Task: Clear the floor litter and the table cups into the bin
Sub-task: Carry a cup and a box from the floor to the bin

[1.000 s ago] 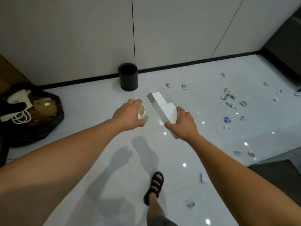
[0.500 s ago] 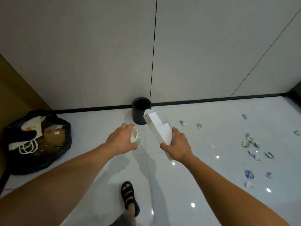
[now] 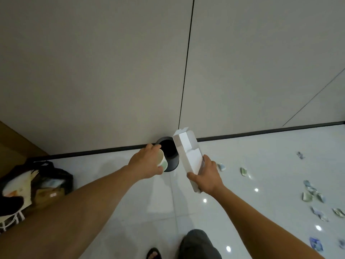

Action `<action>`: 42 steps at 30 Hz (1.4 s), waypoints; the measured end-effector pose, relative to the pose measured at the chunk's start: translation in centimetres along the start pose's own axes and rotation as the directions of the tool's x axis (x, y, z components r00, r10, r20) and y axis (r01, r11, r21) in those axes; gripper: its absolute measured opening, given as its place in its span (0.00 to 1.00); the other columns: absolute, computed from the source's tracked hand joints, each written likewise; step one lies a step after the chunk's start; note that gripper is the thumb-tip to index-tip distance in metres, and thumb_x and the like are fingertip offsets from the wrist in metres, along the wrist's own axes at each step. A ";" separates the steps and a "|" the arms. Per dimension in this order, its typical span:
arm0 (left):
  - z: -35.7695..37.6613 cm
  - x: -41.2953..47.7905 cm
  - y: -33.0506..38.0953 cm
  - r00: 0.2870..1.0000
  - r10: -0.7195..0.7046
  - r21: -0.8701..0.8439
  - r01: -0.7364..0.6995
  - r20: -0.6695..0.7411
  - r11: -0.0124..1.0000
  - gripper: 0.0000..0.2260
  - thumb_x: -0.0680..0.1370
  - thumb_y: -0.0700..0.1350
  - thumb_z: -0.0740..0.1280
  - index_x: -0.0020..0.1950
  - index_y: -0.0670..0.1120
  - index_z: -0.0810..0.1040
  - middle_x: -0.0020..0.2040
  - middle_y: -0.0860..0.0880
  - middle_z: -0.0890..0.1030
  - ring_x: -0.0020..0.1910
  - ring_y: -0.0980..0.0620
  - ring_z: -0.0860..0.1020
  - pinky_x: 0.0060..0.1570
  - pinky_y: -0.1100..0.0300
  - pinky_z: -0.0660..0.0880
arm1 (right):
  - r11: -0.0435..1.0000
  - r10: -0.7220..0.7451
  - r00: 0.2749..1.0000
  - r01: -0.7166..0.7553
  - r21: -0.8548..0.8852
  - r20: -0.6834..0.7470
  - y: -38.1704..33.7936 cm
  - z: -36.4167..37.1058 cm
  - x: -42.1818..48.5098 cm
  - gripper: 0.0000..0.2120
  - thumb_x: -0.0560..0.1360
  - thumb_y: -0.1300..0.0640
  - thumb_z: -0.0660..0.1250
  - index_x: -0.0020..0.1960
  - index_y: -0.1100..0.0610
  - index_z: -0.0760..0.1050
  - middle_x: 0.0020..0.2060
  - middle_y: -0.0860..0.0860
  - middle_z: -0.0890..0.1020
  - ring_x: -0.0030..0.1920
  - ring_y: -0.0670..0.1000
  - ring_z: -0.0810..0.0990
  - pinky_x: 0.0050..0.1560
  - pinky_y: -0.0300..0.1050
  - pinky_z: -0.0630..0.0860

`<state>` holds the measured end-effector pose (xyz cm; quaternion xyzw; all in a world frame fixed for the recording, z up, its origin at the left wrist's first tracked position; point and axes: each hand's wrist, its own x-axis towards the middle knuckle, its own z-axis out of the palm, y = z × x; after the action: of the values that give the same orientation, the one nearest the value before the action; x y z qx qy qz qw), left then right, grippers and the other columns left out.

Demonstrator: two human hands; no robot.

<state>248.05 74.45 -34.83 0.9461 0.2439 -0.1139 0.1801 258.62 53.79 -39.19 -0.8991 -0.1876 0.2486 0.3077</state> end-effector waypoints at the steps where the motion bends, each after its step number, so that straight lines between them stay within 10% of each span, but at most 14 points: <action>1: -0.4 2.1 0.0 1.000 0.000 0.007 0.000 0.013 1.000 0.37 0.70 0.55 0.71 0.74 0.50 0.58 0.68 0.48 0.66 0.65 0.45 0.69 0.55 0.53 0.70 | 1.000 -0.001 1.000 0.001 -0.004 0.005 -0.4 0.0 1.9 0.41 0.67 0.43 0.74 0.72 0.52 0.57 0.62 0.53 0.68 0.60 0.56 0.71 0.59 0.55 0.76; 13: 2.6 28.7 -3.2 0.983 -0.097 0.020 0.095 0.154 0.995 0.37 0.68 0.54 0.72 0.73 0.52 0.60 0.63 0.49 0.68 0.61 0.46 0.71 0.53 0.53 0.72 | 0.991 0.091 0.983 -0.106 0.087 0.157 0.6 3.7 29.3 0.39 0.67 0.39 0.74 0.69 0.52 0.60 0.61 0.50 0.68 0.57 0.51 0.71 0.55 0.56 0.80; 23: 23.2 49.5 -11.2 0.982 -0.030 0.139 0.003 0.188 0.990 0.39 0.69 0.54 0.71 0.75 0.50 0.56 0.68 0.48 0.67 0.65 0.46 0.69 0.58 0.51 0.71 | 0.981 0.190 0.982 -0.190 0.041 0.022 10.4 20.3 48.1 0.41 0.66 0.30 0.68 0.70 0.52 0.62 0.62 0.50 0.73 0.61 0.52 0.69 0.62 0.55 0.73; 32: 34.4 52.9 -19.1 0.990 -0.018 0.042 0.012 0.141 0.999 0.42 0.70 0.56 0.71 0.77 0.45 0.53 0.76 0.43 0.59 0.73 0.42 0.60 0.67 0.45 0.67 | 0.942 0.195 0.976 -0.213 0.258 0.093 16.1 32.3 55.2 0.43 0.68 0.42 0.76 0.73 0.51 0.56 0.66 0.49 0.66 0.66 0.51 0.67 0.65 0.54 0.73; 42: 32.5 55.1 -20.8 0.993 -0.016 0.012 0.015 0.118 1.000 0.36 0.72 0.50 0.69 0.76 0.42 0.58 0.74 0.43 0.62 0.71 0.42 0.62 0.65 0.47 0.67 | 0.974 0.211 0.964 -0.222 0.053 0.162 17.0 34.7 55.6 0.53 0.68 0.51 0.78 0.79 0.55 0.45 0.76 0.53 0.55 0.76 0.56 0.56 0.74 0.54 0.61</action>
<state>280.57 101.67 -87.03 0.9368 0.2393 -0.1725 0.1881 287.03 84.42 -92.49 -0.8806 -0.1027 0.3565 0.2947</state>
